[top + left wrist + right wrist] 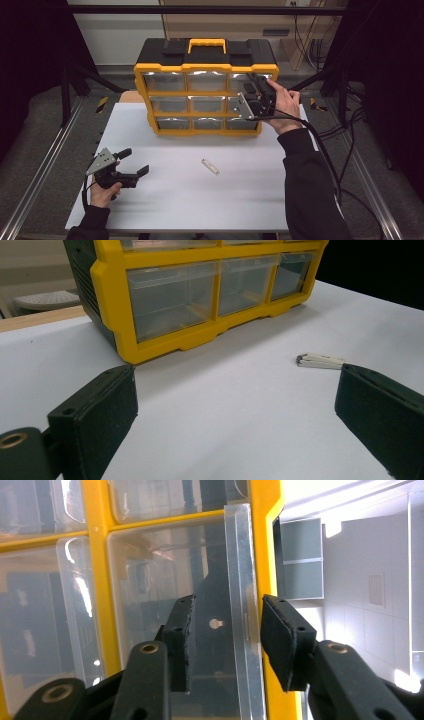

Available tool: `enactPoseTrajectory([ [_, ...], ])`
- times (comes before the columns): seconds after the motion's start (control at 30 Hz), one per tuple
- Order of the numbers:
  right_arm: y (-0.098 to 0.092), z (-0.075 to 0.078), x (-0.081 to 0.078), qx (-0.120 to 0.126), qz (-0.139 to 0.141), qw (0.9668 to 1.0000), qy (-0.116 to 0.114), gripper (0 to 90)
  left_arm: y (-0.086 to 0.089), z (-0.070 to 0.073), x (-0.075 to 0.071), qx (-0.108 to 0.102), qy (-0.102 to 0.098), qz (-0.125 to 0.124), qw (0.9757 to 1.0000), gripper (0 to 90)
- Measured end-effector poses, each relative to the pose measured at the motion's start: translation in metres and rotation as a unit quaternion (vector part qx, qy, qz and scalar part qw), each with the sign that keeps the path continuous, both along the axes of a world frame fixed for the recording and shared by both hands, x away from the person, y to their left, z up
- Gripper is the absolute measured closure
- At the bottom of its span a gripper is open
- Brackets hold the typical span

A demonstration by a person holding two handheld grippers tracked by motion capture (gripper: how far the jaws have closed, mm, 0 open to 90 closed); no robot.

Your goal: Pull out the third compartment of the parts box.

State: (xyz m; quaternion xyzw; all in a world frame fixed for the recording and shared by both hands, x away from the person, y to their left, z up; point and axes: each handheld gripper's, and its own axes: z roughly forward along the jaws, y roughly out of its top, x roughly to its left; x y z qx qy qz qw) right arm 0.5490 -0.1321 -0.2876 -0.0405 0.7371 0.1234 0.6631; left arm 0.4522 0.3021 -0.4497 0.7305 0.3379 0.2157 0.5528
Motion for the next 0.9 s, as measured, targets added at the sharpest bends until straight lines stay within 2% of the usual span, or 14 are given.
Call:
enactPoseTrajectory([
  [0.63,0.0004,0.0008,-0.0001,-0.009,-0.005,0.9997,-0.024,75.5,0.0001,0.0003,-0.0002,-0.001,-0.001,0.0,1.0,3.4],
  [0.9,0.001,0.0012,-0.0002,-0.023,-0.006,0.9993,-0.028,77.3,0.0001,0.0003,-0.0002,0.0,-0.001,0.0,1.0,3.4],
])
